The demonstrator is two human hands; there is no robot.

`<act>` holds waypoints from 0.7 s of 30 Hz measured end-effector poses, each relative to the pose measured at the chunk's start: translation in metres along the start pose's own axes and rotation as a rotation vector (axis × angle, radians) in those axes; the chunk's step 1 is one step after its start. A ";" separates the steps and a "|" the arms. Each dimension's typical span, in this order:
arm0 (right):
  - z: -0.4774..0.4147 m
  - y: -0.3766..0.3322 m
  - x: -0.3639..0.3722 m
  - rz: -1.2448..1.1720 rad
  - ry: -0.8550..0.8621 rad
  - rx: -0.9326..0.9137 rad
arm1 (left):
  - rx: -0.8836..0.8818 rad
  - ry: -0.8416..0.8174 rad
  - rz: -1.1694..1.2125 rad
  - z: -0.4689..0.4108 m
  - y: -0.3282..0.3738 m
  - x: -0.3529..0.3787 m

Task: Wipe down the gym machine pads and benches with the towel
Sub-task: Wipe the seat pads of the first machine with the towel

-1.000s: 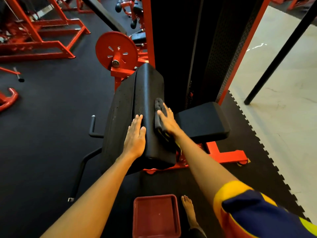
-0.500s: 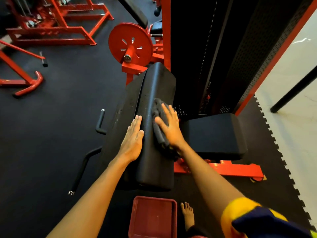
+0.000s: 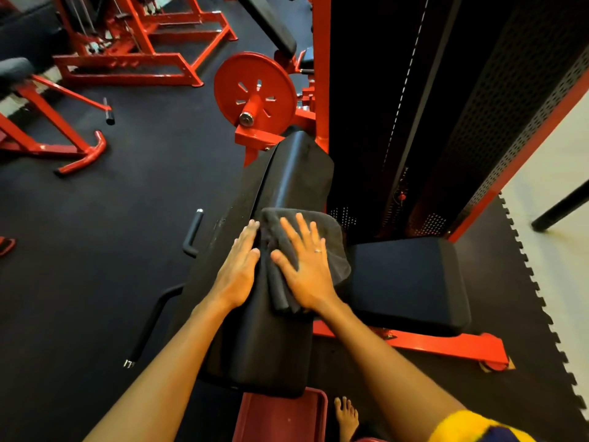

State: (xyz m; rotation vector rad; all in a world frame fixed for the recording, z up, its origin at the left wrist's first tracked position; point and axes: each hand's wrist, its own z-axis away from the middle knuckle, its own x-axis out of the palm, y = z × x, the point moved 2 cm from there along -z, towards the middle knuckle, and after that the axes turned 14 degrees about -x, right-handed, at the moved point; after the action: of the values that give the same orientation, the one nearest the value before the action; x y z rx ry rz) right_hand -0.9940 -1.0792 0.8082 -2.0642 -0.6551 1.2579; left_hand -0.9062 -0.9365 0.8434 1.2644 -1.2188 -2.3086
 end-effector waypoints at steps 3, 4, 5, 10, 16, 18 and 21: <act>-0.035 0.039 -0.010 -0.130 0.080 0.205 | -0.025 -0.009 -0.024 0.003 0.000 0.000; -0.053 0.044 -0.015 -0.179 0.100 0.297 | -0.029 -0.007 -0.024 0.004 0.001 0.000; -0.071 0.046 -0.021 -0.205 0.102 0.373 | -0.030 -0.001 -0.023 0.004 0.000 0.000; -0.092 0.011 -0.020 -0.012 -0.014 0.285 | -0.039 0.003 -0.010 0.005 0.004 -0.001; 0.016 -0.017 -0.003 0.015 -0.098 -0.143 | -0.006 0.031 0.015 0.005 0.005 -0.002; 0.020 0.013 -0.007 -0.023 -0.096 -0.071 | -0.036 0.014 -0.019 0.006 0.005 0.000; -0.027 0.046 -0.021 -0.160 -0.022 0.207 | -0.049 -0.004 -0.080 0.008 0.005 0.000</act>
State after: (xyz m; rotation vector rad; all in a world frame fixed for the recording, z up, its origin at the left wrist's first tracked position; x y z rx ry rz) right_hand -0.9745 -1.1317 0.7967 -1.7957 -0.6570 1.2042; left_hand -0.9129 -0.9353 0.8494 1.3147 -1.1255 -2.3825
